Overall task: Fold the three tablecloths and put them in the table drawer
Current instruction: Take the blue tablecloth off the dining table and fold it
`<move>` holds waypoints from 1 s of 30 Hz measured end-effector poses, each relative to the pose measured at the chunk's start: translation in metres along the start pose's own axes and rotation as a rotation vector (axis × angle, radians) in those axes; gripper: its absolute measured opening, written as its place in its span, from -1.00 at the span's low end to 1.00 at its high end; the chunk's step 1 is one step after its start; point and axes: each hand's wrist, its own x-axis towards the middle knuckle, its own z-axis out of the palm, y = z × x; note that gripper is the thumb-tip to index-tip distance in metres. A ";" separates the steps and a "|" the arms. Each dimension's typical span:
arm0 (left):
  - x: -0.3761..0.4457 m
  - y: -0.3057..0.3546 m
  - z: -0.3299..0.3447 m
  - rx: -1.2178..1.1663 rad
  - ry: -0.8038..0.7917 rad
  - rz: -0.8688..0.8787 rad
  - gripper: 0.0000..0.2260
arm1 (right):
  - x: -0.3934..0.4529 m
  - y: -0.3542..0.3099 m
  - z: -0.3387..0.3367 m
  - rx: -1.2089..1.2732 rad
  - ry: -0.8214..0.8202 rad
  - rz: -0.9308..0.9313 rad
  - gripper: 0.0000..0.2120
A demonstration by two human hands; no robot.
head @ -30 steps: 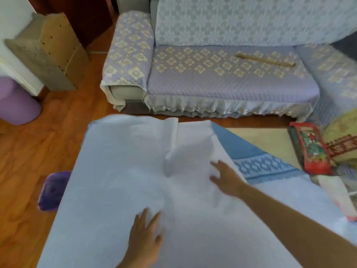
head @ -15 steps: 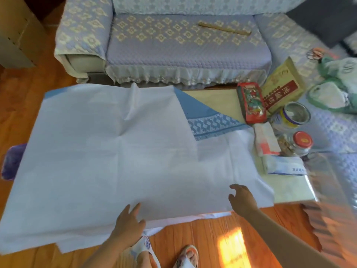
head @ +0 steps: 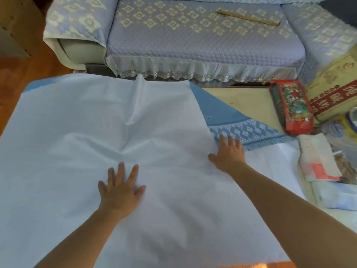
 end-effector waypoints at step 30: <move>0.080 -0.009 0.007 0.049 -0.017 0.048 -0.18 | 0.058 -0.033 -0.010 -0.068 0.061 -0.105 -0.31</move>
